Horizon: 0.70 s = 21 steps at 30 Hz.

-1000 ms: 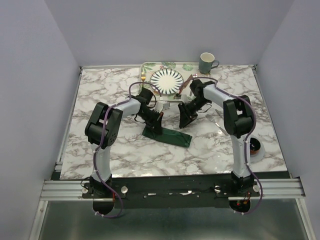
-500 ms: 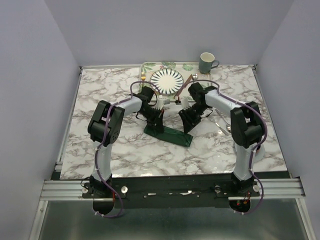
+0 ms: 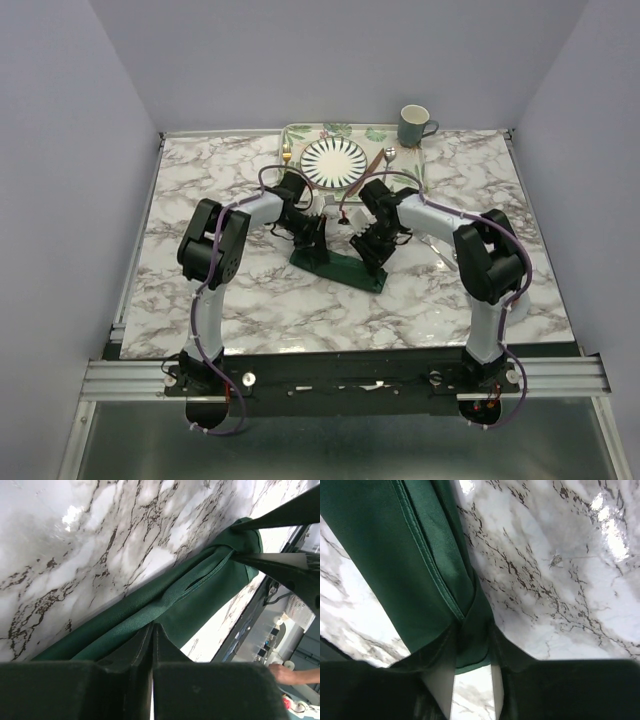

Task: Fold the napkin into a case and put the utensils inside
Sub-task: Stuff the top corner of the smaller-rectangle-folded napkin at the center of the board.

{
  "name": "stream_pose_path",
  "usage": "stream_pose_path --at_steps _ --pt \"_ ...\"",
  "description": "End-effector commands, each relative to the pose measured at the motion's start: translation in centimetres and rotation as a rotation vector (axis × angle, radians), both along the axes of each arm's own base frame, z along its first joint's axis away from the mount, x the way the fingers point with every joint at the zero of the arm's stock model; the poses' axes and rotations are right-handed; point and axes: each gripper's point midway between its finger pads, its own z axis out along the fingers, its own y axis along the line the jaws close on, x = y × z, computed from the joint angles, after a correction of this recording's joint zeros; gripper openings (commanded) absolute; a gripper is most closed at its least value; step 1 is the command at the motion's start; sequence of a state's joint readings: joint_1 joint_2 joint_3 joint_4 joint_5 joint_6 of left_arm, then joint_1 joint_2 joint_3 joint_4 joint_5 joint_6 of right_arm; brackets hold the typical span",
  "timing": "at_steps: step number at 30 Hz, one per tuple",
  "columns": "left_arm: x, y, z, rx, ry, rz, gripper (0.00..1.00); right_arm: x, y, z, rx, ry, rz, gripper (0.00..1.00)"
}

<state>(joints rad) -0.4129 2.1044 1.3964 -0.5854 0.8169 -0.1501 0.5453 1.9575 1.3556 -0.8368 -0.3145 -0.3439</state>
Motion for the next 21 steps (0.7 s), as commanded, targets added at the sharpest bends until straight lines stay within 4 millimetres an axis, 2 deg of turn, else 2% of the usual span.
stream_pose_path --at_steps 1,3,4,5,6,7,10,13,17,21 --pt "1.3 -0.4 1.9 -0.082 -0.022 0.031 0.16 1.6 -1.7 -2.4 -0.123 -0.123 0.047 0.3" --pt "2.2 0.3 3.0 -0.116 -0.062 0.054 0.21 1.8 -2.0 -2.6 -0.142 -0.141 0.058 0.25" --pt "2.5 0.5 4.3 -0.138 -0.098 0.06 0.22 1.9 -2.1 -2.6 -0.147 -0.15 0.062 0.23" --pt "2.8 0.9 4.9 -0.144 -0.125 0.069 0.24 2.0 -2.1 -2.5 -0.143 -0.169 0.064 0.21" --pt "3.1 1.5 5.2 -0.15 -0.15 0.083 0.26 2.1 -2.2 -2.5 -0.159 -0.189 0.073 0.19" --pt "3.8 2.4 6.3 -0.156 -0.183 0.112 0.26 2.3 -2.3 -2.6 -0.165 -0.204 0.084 0.18" --pt "3.7 3.5 7.0 -0.164 -0.17 0.155 0.27 2.7 -2.5 -2.7 -0.182 -0.241 0.091 0.16" --pt "2.3 3.5 7.2 -0.191 -0.119 0.149 0.27 2.8 -2.5 -3.0 -0.187 -0.241 0.081 0.15" --pt "1.1 2.4 7.0 -0.22 -0.076 0.153 0.27 2.6 -2.5 -3.5 -0.19 -0.228 0.067 0.11" --pt "0.2 0.9 5.3 -0.203 -0.045 0.113 0.18 2.1 -2.2 -3.7 -0.177 -0.198 0.049 0.11"
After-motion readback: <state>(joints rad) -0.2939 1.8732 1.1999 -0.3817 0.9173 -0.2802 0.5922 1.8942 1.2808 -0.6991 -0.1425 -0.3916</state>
